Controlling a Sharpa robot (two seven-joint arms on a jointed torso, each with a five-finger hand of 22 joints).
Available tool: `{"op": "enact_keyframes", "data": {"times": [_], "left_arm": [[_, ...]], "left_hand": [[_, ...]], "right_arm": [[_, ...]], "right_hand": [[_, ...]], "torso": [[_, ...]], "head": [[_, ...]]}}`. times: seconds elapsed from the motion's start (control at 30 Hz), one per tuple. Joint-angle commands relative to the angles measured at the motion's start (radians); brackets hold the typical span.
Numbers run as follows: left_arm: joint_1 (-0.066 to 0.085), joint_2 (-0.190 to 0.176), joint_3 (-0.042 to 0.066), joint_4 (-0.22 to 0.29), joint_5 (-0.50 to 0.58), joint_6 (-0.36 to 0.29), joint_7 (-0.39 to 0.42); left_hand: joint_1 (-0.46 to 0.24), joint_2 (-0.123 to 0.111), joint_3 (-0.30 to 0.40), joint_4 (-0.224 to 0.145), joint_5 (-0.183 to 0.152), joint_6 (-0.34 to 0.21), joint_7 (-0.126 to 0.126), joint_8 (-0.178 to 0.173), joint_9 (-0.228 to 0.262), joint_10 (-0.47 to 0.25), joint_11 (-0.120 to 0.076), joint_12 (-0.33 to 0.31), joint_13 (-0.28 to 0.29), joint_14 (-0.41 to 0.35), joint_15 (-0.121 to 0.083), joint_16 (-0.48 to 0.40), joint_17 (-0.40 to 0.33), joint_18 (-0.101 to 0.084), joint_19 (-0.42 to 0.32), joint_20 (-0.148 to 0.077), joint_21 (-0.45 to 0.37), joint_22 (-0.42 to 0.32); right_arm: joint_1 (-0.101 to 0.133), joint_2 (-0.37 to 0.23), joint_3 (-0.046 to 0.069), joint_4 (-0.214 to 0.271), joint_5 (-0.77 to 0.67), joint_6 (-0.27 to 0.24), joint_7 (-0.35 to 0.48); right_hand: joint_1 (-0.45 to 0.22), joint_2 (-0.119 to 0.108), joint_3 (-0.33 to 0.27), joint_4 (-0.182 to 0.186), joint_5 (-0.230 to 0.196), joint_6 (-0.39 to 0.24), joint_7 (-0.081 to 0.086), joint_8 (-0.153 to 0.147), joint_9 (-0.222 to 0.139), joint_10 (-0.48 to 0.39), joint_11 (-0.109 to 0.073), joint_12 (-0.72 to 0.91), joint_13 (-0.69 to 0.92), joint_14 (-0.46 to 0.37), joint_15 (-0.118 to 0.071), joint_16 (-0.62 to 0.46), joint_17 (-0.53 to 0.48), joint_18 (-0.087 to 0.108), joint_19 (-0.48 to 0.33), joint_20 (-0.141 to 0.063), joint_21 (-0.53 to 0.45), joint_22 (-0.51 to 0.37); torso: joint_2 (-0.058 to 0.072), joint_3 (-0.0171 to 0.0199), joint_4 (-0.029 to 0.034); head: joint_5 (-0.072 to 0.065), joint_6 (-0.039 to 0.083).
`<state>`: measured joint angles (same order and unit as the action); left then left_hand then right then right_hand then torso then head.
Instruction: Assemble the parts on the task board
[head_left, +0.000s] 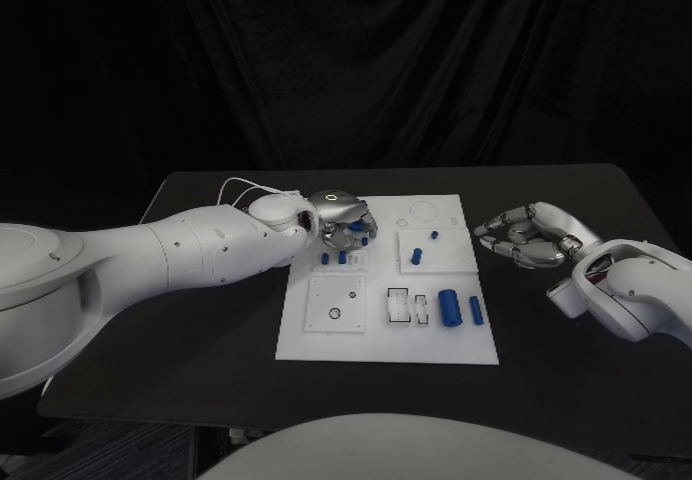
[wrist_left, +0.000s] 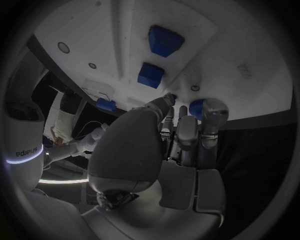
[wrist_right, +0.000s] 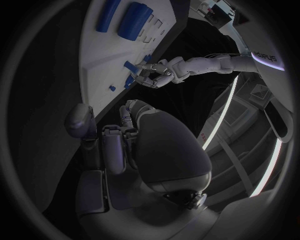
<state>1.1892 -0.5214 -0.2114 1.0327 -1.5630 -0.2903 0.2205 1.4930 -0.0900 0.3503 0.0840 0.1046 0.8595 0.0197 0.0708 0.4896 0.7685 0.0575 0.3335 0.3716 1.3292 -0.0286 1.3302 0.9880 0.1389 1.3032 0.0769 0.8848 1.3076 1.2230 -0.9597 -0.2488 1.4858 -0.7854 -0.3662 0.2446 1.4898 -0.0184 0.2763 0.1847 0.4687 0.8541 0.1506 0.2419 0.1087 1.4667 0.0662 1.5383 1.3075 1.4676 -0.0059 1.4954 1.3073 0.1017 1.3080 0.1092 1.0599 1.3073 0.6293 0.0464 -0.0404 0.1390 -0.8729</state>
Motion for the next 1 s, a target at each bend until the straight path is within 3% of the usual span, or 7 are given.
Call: {"op": "enact_keyframes", "data": {"times": [0.03, 0.37, 0.57, 0.77, 1.0], "left_arm": [[-0.004, 0.001, 0.001, -0.001, -0.004, 0.019, -0.003], [-0.008, 0.002, 0.001, -0.005, -0.004, 0.008, 0.019], [-0.011, 0.006, 0.001, -0.012, -0.004, 0.001, 0.029], [-0.013, 0.005, 0.001, -0.011, -0.004, -0.039, 0.036], [-0.014, -0.014, 0.001, 0.006, -0.004, -0.089, 0.045]], "left_hand": [[-0.004, 0.008, -0.008, 0.002, 0.001, 0.009, 0.002, 0.001, -0.003, 0.011, -0.002, 0.008, 0.004, -0.005, 0.0, -0.003, 0.0, -0.007, 0.0, 0.001, -0.004, 0.07], [0.004, 0.02, -0.01, -0.003, 0.006, 0.042, 0.01, 0.008, -0.01, 0.046, -0.017, 0.036, 0.023, 0.001, -0.008, 0.004, 0.01, -0.01, 0.01, -0.004, 0.013, 0.08], [0.007, 0.031, -0.011, -0.005, 0.009, 0.073, 0.03, 0.015, -0.013, 0.069, -0.028, 0.049, 0.032, 0.0, -0.016, 0.003, 0.006, -0.01, 0.013, -0.011, 0.014, 0.084], [0.019, 0.051, -0.01, -0.013, 0.015, 0.122, 0.044, 0.03, -0.013, 0.117, -0.041, 0.072, 0.046, 0.003, -0.026, 0.006, 0.009, -0.014, 0.021, -0.018, 0.029, 0.093], [0.023, 0.056, -0.017, -0.021, 0.026, 0.152, 0.045, 0.037, -0.014, 0.152, -0.044, 0.086, 0.053, 0.007, -0.029, 0.004, 0.006, -0.018, 0.031, -0.022, 0.048, 0.101]], "right_arm": [[-0.002, -0.001, 0.001, 0.0, 0.002, 0.009, -0.013], [-0.002, 0.0, 0.001, -0.001, 0.002, 0.011, -0.016], [-0.002, 0.001, 0.001, -0.001, 0.002, 0.012, -0.017], [-0.002, 0.001, 0.001, -0.001, 0.002, 0.012, -0.019], [-0.003, 0.0, 0.001, -0.001, 0.002, 0.013, -0.02]], "right_hand": [[0.0, 0.004, 0.008, 0.0, 0.007, 0.007, -0.001, 0.003, -0.002, 0.03, 0.002, 0.001, 0.191, 0.05, 0.005, -0.001, 0.126, 0.007, 0.003, -0.002, -0.001, 0.121], [0.0, 0.004, 0.01, -0.001, 0.008, 0.007, -0.001, 0.003, -0.002, 0.029, 0.002, 0.0, 0.19, 0.049, 0.006, -0.002, 0.124, 0.008, 0.001, -0.002, -0.004, 0.12], [0.0, 0.005, 0.011, -0.001, 0.009, 0.007, -0.001, 0.004, -0.002, 0.028, 0.002, 0.0, 0.189, 0.05, 0.006, -0.002, 0.124, 0.008, 0.001, -0.002, -0.004, 0.12], [0.0, 0.005, 0.011, -0.001, 0.009, 0.007, -0.001, 0.004, -0.002, 0.028, 0.002, 0.0, 0.189, 0.05, 0.006, -0.002, 0.124, 0.008, 0.001, -0.002, -0.004, 0.12], [0.0, 0.006, 0.013, -0.002, 0.009, 0.008, -0.001, 0.004, -0.002, 0.028, 0.002, 0.0, 0.189, 0.049, 0.005, -0.002, 0.124, 0.008, 0.0, -0.002, -0.006, 0.12]], "torso": [[0.0, 0.0006, -0.0003], [0.0, 0.0003, 0.0003], [-0.001, 0.0, 0.0007], [0.0, 0.0, -0.0004], [0.0, 0.0005, -0.0004]], "head": [[0.003, 0.0], [0.003, 0.0], [0.001, 0.0], [0.001, 0.0], [0.002, 0.0]]}}
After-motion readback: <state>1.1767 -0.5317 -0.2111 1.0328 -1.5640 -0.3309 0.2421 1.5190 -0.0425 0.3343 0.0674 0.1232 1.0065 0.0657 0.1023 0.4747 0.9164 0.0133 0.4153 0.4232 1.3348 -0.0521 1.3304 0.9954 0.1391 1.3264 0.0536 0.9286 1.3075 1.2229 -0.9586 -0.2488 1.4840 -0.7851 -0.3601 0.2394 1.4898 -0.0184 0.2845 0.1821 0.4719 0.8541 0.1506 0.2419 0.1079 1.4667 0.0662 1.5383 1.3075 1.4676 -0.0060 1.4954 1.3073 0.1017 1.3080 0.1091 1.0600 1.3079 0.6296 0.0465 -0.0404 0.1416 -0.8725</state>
